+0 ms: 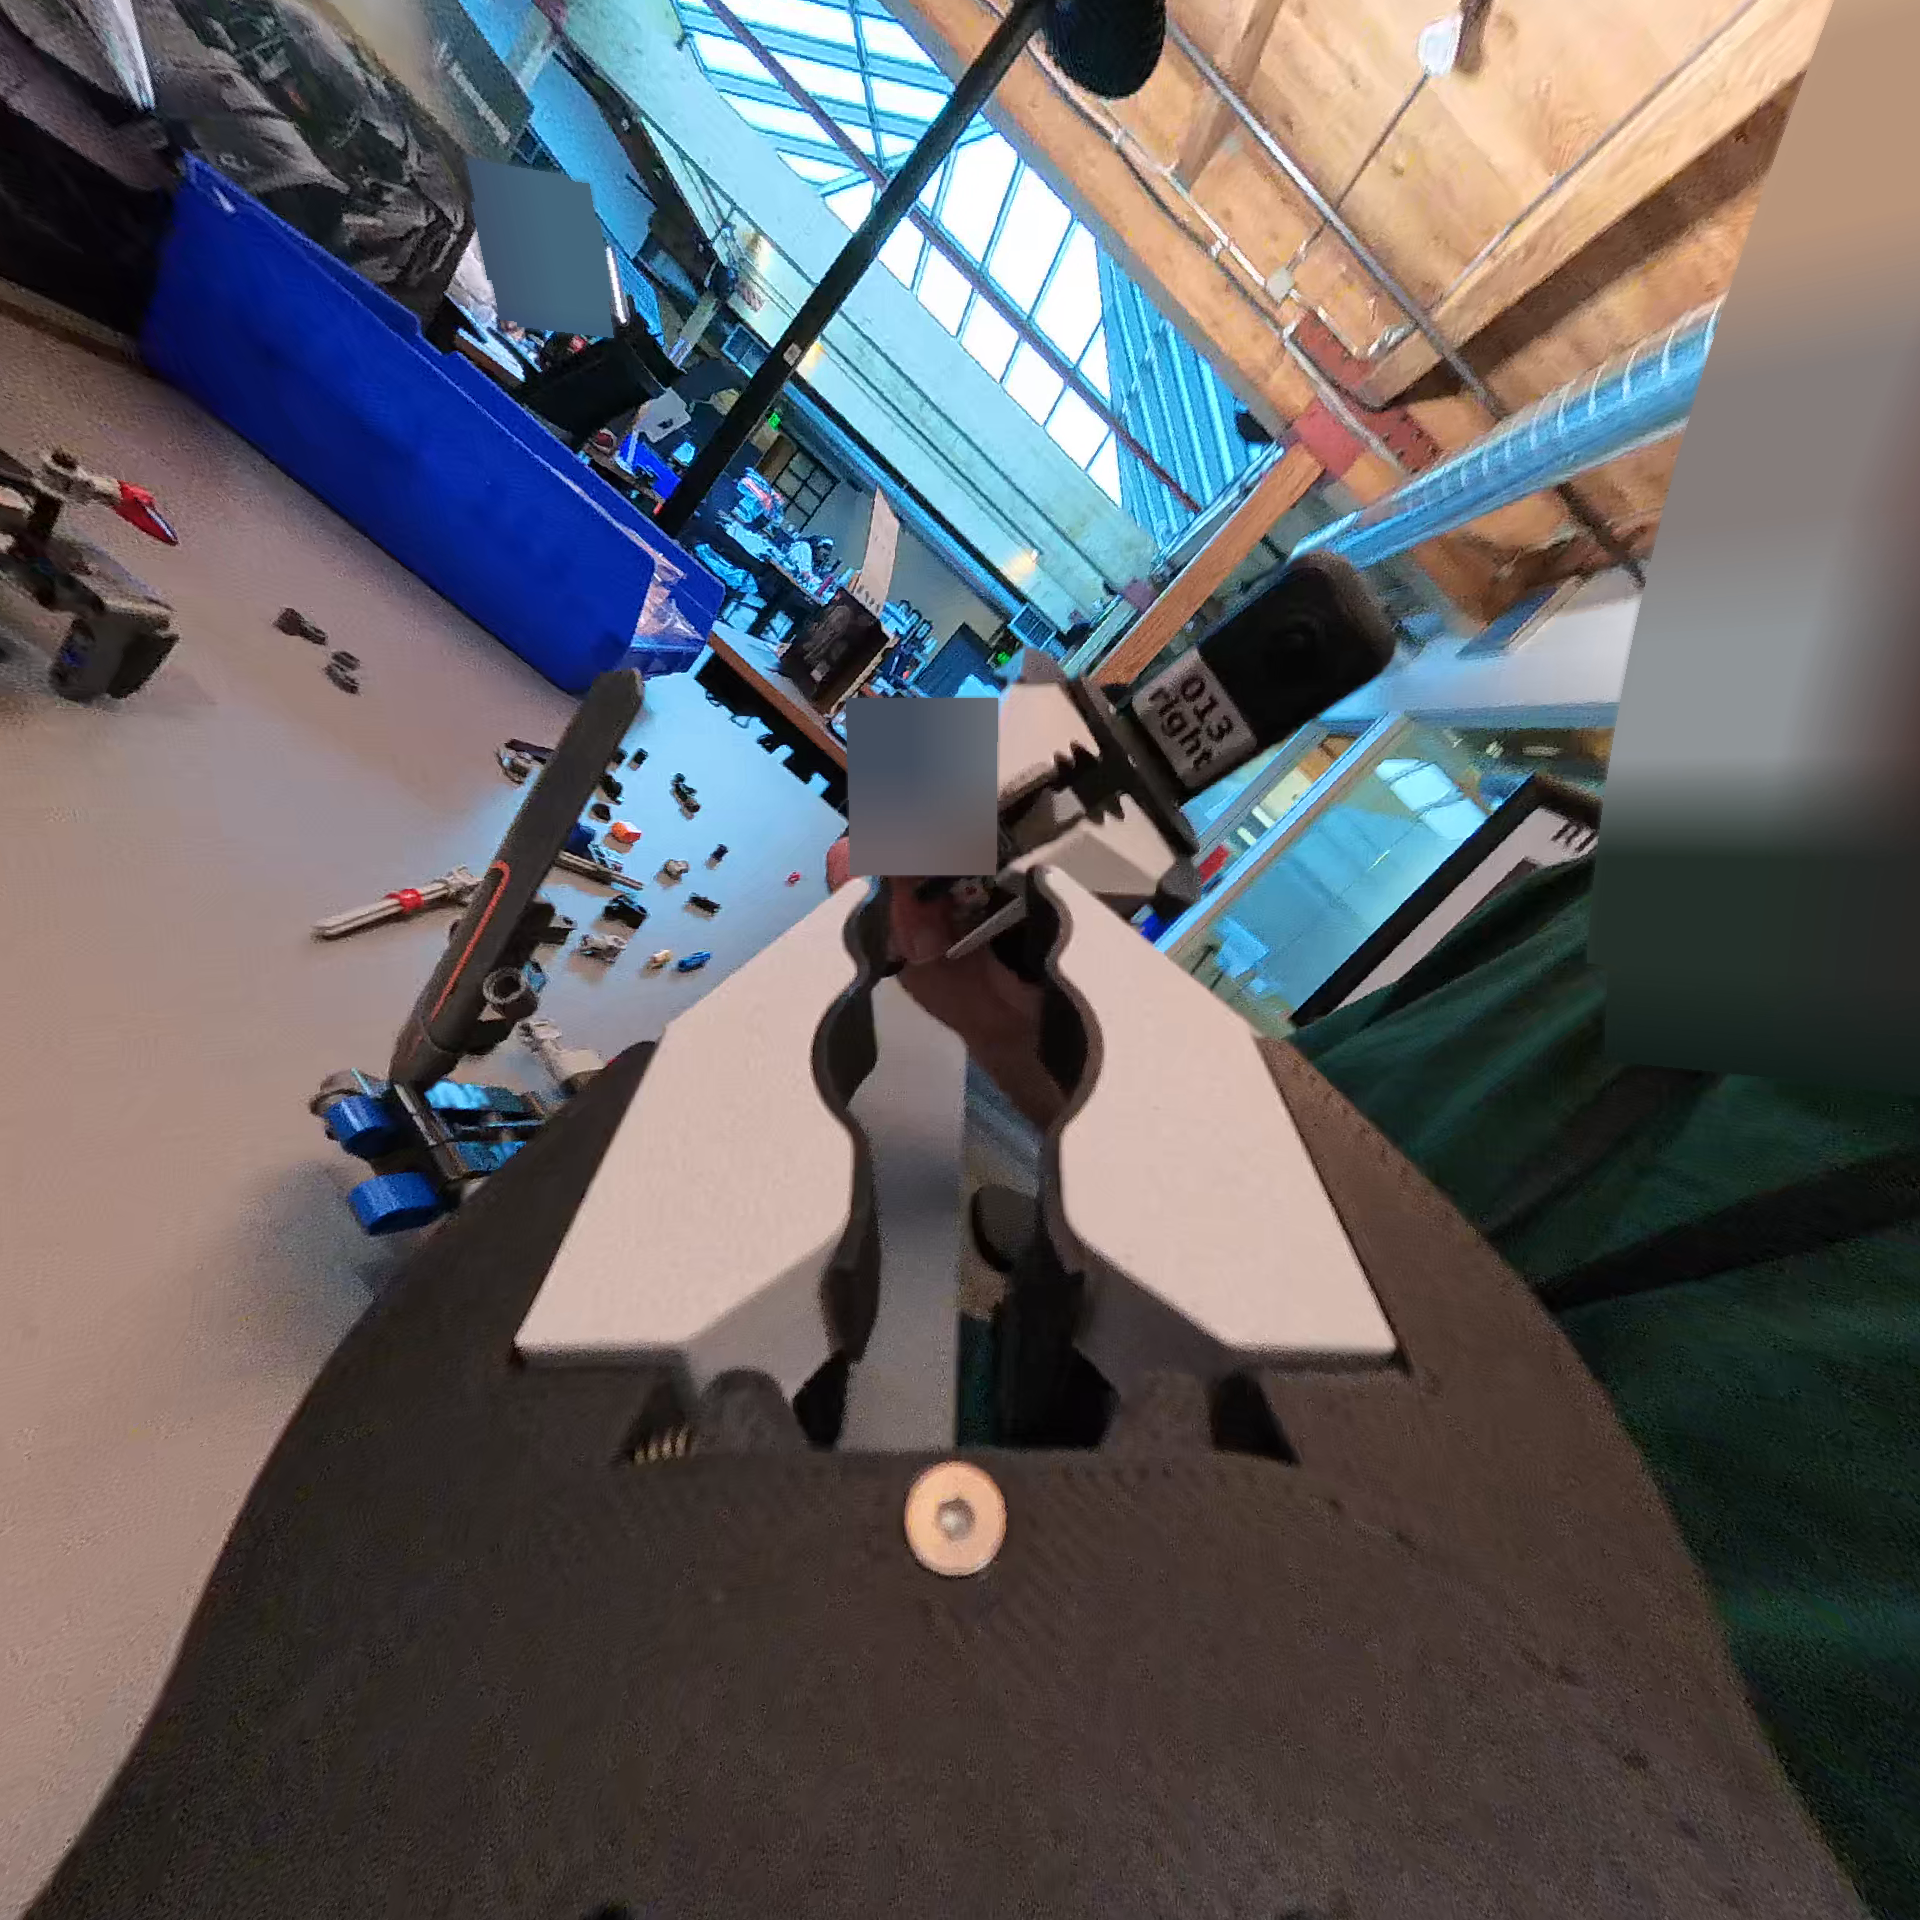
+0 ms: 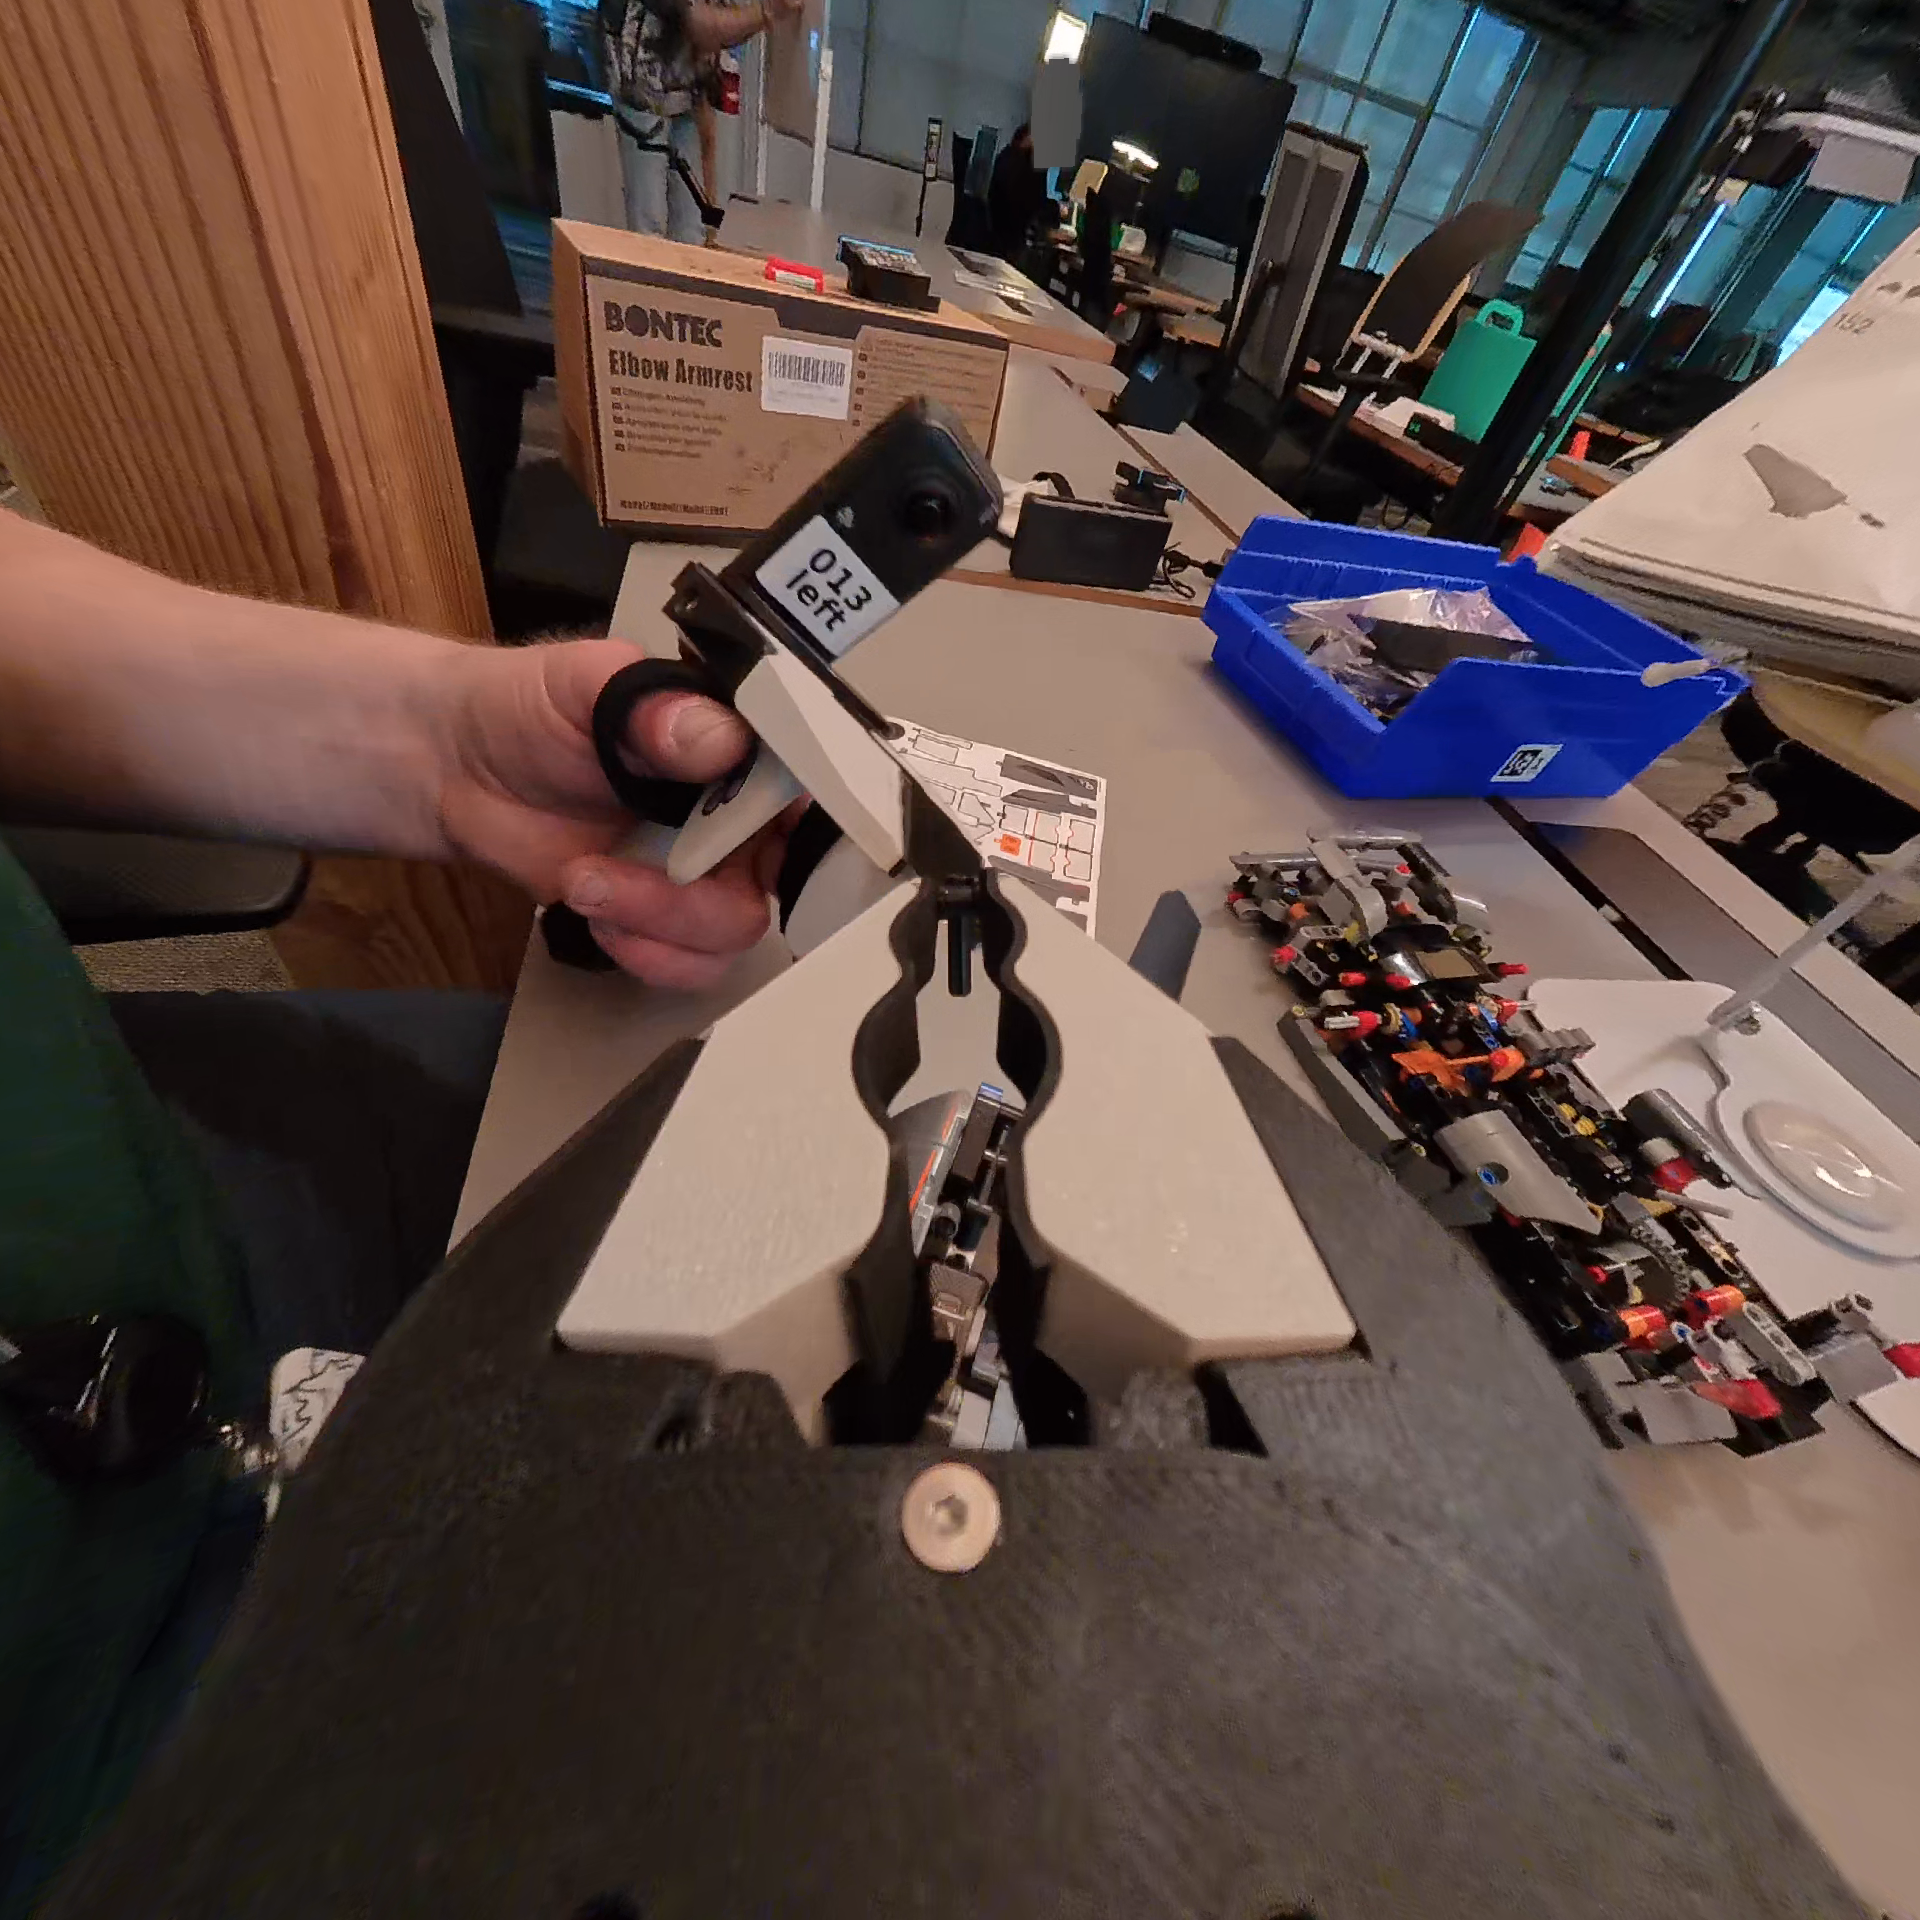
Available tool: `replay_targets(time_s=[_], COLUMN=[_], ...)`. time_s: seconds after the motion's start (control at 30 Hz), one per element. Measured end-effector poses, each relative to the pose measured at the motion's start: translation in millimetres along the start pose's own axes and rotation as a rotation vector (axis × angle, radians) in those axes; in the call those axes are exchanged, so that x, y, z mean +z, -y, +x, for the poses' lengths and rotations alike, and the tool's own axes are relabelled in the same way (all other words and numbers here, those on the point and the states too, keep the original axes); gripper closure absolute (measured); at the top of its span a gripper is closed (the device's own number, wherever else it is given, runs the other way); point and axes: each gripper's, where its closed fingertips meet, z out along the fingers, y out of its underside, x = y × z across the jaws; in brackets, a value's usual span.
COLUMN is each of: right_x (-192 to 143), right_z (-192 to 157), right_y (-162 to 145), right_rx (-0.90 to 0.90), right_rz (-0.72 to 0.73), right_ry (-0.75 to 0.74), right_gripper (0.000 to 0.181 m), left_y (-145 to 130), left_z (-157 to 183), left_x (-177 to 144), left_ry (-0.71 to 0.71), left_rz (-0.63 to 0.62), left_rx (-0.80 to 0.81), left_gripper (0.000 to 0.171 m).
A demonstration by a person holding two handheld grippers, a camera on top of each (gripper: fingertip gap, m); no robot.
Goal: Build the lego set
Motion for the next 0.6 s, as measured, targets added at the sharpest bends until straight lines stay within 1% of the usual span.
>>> replay_targets(time_s=[0.07,0.13,0.17,0.23,0.3,0.5,0.6], right_x=[-0.8,-0.3,0.7,3.6,4.8,5.8,4.7], right_z=[1.0,-0.9,-2.3,-4.4,-4.0,-5.0,-4.9], right_y=[-0.3,-0.7,-1.7,-5.0,-5.4,-3.8,-0.7], right_rx=[0.026,0.054,0.060,0.070,0.080,0.136,0.193], right_rz=[-0.006,-0.009,-0.017,-0.043,-0.047,-0.040,-0.002], right_ry=[0.016,0.048,0.061,0.083,0.093,0.149,0.177], right_gripper=[0.175,0.175,0.176,0.176,0.176,0.176,0.176], left_y=[0.2,-1.5,-0.2,-5.0,-6.9,-8.5,-7.1], left_z=[-2.6,-4.3,-5.2,-5.9,-4.8,-3.7,-1.0], left_x=[-3.8,-4.6,-4.6,-2.3,-1.0,0.2,1.8], left_ry=[0.048,0.119,0.157,0.203,0.217,0.197,0.172], left_rz=[-0.015,-0.071,-0.090,-0.175,-0.225,-0.266,-0.246], left_rx=[0.115,0.281,0.372,0.535,0.648,0.730,0.728], left_gripper=[0.149,0.149,0.151,0.152,0.157,0.167,0.167])
